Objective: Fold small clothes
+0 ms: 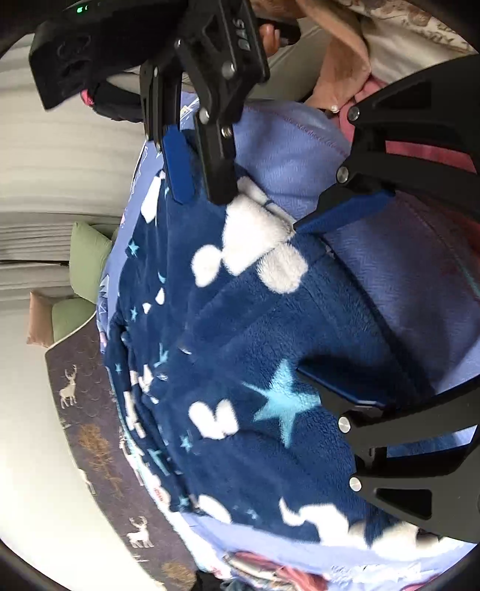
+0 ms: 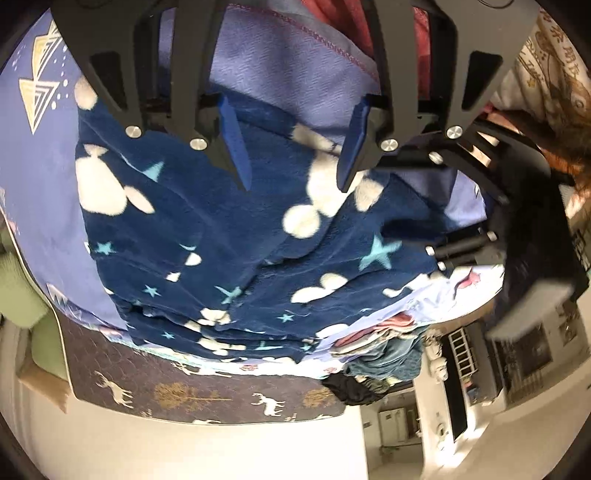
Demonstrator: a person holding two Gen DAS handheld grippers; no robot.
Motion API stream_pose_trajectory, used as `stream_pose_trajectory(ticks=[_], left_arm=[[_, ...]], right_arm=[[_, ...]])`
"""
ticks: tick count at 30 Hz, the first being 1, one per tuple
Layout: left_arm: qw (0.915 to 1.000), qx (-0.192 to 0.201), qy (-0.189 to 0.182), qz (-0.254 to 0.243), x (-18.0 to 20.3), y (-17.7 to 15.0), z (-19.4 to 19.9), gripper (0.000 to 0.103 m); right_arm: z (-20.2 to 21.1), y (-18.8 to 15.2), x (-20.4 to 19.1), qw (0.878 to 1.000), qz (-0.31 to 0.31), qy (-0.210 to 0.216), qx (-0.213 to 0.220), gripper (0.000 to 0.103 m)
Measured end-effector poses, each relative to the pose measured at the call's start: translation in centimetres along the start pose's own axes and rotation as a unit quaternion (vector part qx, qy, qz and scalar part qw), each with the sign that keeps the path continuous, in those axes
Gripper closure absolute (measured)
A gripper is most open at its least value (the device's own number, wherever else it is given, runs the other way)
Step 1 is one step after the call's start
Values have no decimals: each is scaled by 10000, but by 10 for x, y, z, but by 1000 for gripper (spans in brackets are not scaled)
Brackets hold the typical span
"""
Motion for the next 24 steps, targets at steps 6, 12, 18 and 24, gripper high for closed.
stream_pose_trajectory(ticks=[6, 12, 18, 24], left_arm=[[9960, 146, 18, 877, -38, 14, 15, 89], [9916, 500, -155, 1184, -45, 33, 30, 89], [9893, 826, -465, 1108, -34, 58, 43, 89], [9876, 934, -738, 1021, -22, 69, 49, 89]], right_arm=[[1, -4, -16, 9992, 354, 174, 37, 48], [-22, -11, -34, 9939, 1099, -56, -48, 53], [-22, 9, -30, 9989, 403, 200, 164, 96], [-20, 7, -58, 9956, 437, 826, -27, 95]])
Point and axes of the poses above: each gripper's, at about its wrist camera, not at the fingertips, and z roughly against the way its jaws point, x to its right, y to its top, the point moved 8 cm from there along -z, roughly the way its jaws point, and after that the axes turned 14 degrees about x, right-handed, at the moved point
